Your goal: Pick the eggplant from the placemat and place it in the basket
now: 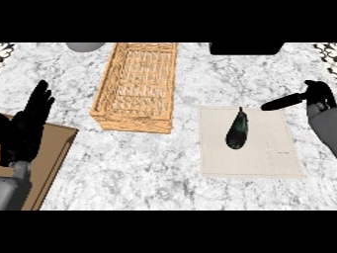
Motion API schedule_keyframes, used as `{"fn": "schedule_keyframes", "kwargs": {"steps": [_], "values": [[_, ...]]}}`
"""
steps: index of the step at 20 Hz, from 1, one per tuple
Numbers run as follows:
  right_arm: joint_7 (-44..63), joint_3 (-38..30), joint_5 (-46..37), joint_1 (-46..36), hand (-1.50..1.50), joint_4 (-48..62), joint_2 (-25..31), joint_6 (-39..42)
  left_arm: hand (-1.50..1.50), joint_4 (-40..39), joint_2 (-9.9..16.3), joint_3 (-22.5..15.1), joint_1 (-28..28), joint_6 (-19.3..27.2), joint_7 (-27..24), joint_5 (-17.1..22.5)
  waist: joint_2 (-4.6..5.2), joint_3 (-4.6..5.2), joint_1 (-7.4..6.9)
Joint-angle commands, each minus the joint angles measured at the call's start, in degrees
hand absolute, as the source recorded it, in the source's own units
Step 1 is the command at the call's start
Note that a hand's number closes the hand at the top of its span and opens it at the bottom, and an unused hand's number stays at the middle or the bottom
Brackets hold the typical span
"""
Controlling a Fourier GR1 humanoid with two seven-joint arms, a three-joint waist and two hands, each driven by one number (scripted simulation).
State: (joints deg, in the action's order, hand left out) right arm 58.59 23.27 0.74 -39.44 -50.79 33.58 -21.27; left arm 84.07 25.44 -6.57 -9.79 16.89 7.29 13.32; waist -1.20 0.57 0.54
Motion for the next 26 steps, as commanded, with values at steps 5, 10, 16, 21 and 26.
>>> {"fn": "schedule_keyframes", "kwargs": {"steps": [5, 10, 16, 21, 26], "values": [[22.3, -0.6, 6.7, -3.4, -1.50, -16.4, 5.5, 10.8, 0.00, 0.9, 2.1, 3.3, 0.5, -1.6, -0.2, 1.1, 0.18, -0.40, 0.89], [22.5, -0.8, 2.4, 2.3, -1.50, -23.0, 6.2, 2.9, 0.00, -1.0, 0.0, 2.9, -0.2, -2.0, -0.6, 0.3, 0.78, -0.48, 0.52], [20.7, -0.8, -1.4, 10.2, -1.50, -29.5, 3.2, -2.7, 0.00, 0.5, -1.2, 1.8, 0.2, -1.5, -0.5, -1.3, 0.75, -0.50, 0.53], [19.0, 1.2, -6.8, 13.8, -1.50, -29.6, -2.5, -6.2, 0.00, 0.3, -2.4, 1.4, 1.0, -2.2, -2.1, -2.3, 0.97, -0.50, -0.06], [14.8, 0.6, -13.5, 14.9, -1.50, -24.9, -6.3, -9.7, 0.00, 4.6, -1.6, 1.9, 2.7, -2.6, 1.3, -2.1, 1.04, -0.56, -1.05]]}}
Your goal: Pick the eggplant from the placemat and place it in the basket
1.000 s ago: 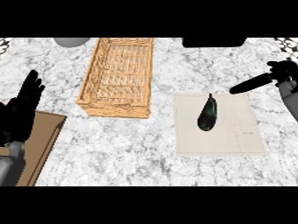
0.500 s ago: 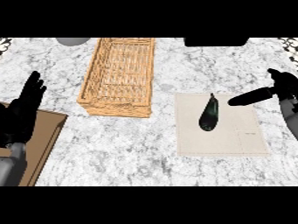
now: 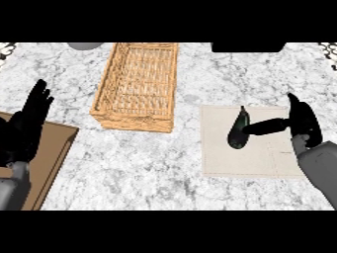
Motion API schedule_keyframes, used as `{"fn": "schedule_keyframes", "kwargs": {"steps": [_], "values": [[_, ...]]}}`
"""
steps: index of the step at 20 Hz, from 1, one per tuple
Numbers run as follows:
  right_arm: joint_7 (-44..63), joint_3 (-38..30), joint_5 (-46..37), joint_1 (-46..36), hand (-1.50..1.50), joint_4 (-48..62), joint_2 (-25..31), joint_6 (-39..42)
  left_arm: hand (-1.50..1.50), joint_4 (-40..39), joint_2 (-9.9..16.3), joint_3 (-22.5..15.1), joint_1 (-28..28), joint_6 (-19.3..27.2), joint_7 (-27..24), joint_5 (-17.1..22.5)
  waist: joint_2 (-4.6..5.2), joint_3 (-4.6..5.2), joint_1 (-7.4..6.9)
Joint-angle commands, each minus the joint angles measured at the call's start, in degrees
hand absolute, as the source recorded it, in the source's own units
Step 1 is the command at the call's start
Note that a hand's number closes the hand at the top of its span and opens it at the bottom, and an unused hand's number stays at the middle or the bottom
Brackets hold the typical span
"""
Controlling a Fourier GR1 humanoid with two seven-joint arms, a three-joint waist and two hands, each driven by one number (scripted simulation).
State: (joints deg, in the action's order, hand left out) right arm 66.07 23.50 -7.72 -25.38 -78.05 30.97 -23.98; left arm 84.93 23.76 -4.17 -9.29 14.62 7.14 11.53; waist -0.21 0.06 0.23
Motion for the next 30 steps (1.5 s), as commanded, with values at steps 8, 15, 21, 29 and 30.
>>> {"fn": "schedule_keyframes", "kwargs": {"steps": [8, 15, 21, 29, 30], "values": [[9.9, 0.1, -12.4, 3.3, -1.50, -0.7, -8.2, -6.9, 0.00, -2.3, -1.3, 1.7, -4.5, -0.4, 1.9, -1.7, 0.10, -0.02, 0.17], [6.5, -3.4, -15.3, 4.3, -1.50, 1.5, -11.6, -5.5, 0.00, -6.4, -2.4, 3.6, -5.4, -3.3, -1.1, -1.6, 0.21, -0.03, 0.03], [5.3, -5.8, -17.5, 2.3, -1.50, 8.0, -15.7, -5.2, 0.00, 2.4, -3.1, 1.6, 1.9, -2.1, 0.8, -3.9, 0.15, -0.06, -0.79], [4.0, -7.3, -20.0, 4.1, -1.50, 9.5, -18.4, -3.1, 0.00, -4.4, -3.5, 5.5, -2.7, -5.0, -1.0, -2.9, 0.25, -0.04, -0.25], [4.2, -8.9, -19.0, 4.4, -1.50, 7.4, -16.4, -0.5, 0.00, -0.3, -5.3, 2.5, 0.3, -2.4, -0.1, -6.1, 0.16, -0.05, -0.29]]}}
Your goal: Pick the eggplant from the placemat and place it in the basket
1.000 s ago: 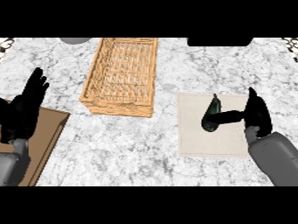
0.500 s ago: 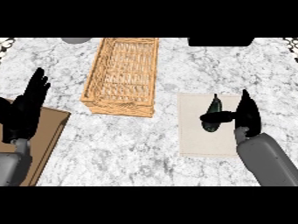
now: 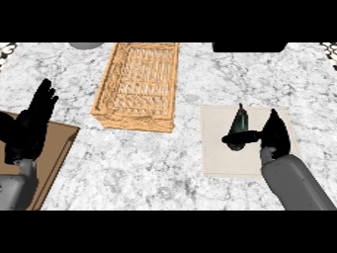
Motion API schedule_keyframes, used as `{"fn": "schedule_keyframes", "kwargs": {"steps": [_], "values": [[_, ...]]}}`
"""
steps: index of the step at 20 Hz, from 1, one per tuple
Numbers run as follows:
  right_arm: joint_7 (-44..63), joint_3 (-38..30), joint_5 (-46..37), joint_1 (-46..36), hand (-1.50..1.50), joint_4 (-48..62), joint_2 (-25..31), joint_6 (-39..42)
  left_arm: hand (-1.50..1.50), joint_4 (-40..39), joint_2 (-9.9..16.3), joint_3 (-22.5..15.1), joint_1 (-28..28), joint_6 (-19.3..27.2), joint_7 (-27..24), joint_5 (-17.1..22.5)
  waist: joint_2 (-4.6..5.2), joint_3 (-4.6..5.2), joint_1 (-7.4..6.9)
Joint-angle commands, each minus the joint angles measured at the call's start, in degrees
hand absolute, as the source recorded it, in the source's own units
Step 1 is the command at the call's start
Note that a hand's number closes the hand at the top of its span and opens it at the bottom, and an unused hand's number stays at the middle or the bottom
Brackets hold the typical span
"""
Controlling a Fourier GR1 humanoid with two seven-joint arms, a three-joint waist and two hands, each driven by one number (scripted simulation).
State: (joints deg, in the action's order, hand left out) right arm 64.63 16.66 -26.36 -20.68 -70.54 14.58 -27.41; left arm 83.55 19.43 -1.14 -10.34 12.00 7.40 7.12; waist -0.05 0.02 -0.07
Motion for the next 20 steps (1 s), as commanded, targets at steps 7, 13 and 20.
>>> {"fn": "schedule_keyframes", "kwargs": {"steps": [7, 13, 20], "values": [[1.6, -4.2, -2.1, -1.5, -1.50, 5.9, -4.0, 2.6, 0.00, 1.1, -0.8, 2.2, 1.1, -2.3, -0.3, -1.5, 0.01, -0.01, -0.06], [-4.7, -7.1, -1.8, -1.5, -1.50, 12.0, -5.7, 1.7, 0.00, -1.7, -1.2, 3.9, -2.3, -3.3, 1.5, -1.8, 0.12, -0.02, 0.00], [-9.5, -7.8, 1.9, -2.6, 1.50, 15.2, -8.7, 5.1, 0.00, 0.0, -1.8, 3.5, -1.5, -3.3, 1.4, -3.1, 0.20, -0.04, -0.22]]}}
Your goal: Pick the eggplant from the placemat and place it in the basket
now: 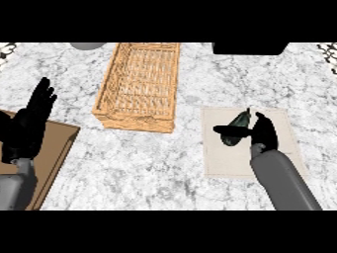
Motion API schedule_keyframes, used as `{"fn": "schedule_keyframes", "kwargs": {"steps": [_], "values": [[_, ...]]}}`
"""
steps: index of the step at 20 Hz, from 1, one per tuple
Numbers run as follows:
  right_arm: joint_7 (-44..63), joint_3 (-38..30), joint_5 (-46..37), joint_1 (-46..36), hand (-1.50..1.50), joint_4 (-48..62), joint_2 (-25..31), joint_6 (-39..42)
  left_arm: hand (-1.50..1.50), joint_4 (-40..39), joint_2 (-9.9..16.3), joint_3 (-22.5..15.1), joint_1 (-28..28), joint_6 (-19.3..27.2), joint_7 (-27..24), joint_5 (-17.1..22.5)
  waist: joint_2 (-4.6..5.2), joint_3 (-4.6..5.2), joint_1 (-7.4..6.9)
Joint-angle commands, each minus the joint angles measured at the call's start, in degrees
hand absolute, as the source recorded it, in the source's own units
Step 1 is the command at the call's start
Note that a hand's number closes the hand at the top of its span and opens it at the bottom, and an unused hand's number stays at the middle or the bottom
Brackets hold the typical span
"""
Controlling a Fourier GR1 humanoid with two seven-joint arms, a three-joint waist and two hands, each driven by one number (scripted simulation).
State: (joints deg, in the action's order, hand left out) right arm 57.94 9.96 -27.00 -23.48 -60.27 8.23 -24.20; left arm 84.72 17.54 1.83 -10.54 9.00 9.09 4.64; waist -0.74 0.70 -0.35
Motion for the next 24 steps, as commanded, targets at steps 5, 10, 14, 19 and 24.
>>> {"fn": "schedule_keyframes", "kwargs": {"steps": [5, 10, 14, 19, 24], "values": [[-5.2, -0.5, 3.8, -0.5, 1.50, 4.8, -0.1, 7.7, 0.00, -3.2, 1.3, 2.9, -4.0, -1.8, 0.5, 1.3, 0.94, -0.72, 0.14], [-5.6, -0.9, 3.1, 0.2, 1.50, 5.0, -2.3, 5.2, 0.00, 1.0, -0.7, 0.5, -0.4, -0.5, 0.8, -0.6, 0.84, -0.73, -0.25], [-6.3, -0.8, 2.4, 1.5, 1.50, 3.8, -4.4, 3.1, 0.00, -2.4, 1.1, 3.1, -0.4, -3.1, -1.7, 1.0, 0.92, -0.69, 0.11], [-17.4, 25.9, -1.6, -5.0, 1.50, -3.3, -8.0, 10.1, 0.00, -0.4, -2.1, -2.8, -3.8, -3.7, -0.5, -0.3, 2.09, -1.01, -10.53], [-24.4, 39.7, 3.6, -6.4, 1.50, -8.7, -8.2, 5.4, 0.00, -1.1, -3.5, -5.1, -6.1, -4.8, -0.4, -0.7, 2.81, -1.17, -12.56]]}}
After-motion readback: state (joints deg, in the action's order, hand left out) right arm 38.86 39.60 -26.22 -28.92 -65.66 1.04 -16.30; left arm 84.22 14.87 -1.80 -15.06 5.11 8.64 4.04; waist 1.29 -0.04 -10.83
